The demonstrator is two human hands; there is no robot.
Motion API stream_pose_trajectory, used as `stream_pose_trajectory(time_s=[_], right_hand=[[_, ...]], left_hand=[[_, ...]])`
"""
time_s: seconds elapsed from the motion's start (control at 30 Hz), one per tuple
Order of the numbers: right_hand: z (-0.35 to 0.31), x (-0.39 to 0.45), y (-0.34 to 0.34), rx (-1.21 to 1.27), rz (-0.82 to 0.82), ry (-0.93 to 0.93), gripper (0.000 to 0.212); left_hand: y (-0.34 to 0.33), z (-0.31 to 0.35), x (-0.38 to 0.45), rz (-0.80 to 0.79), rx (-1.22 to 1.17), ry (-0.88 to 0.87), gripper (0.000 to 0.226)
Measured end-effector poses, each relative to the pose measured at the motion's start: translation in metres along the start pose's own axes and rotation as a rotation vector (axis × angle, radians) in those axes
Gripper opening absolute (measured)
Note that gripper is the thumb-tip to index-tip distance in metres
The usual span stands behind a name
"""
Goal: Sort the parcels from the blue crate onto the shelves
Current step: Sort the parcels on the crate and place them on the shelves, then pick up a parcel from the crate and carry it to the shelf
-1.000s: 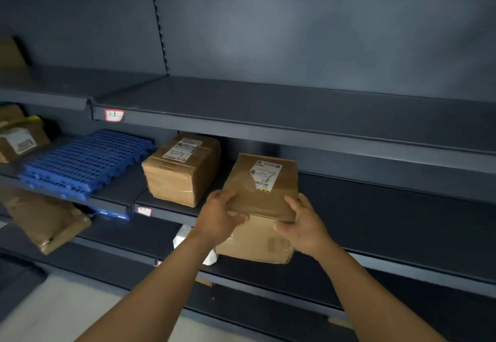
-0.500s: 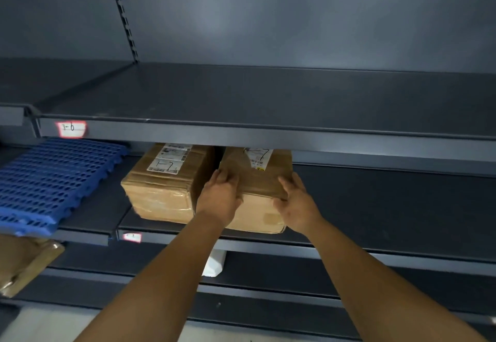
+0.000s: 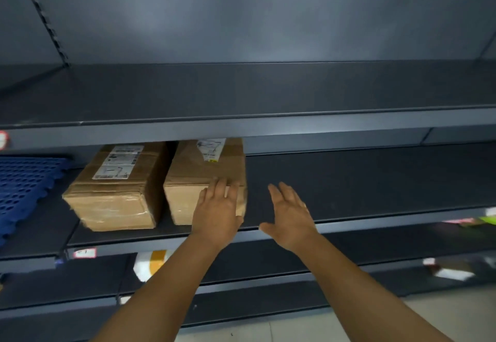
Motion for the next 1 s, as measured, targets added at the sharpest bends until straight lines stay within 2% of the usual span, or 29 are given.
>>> stream_pose_trajectory(time_s=[0.2, 0.43, 0.77, 1.0], right_hand=[[0.075, -0.059, 0.023, 0.016, 0.057, -0.125, 0.093], [0.187, -0.164, 0.052, 0.041, 0.161, -0.331, 0.091], [0.336, -0.365, 0.075, 0.080, 0.335, -0.590, 0.092], [0.426, -0.510, 0.077, 0.099, 0.374, -0.832, 0.093]], left_hand=[[-0.013, 0.095, -0.004, -0.061, -0.055, -0.161, 0.079], [-0.017, 0.241, -0.040, -0.095, -0.144, -0.398, 0.077], [-0.022, 0.447, -0.150, -0.120, -0.158, -0.695, 0.076], [-0.025, 0.580, -0.233, -0.160, -0.225, -0.913, 0.076]])
Point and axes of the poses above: each hand's wrist, its own x-axis towards the middle knuckle, its own y-axis out of the back of the hand, z = x × y, the point moved 4 cm from there along x, towards the middle knuckle, and after that the axes turned 8 degrees about -y, right-handed, at the moved point
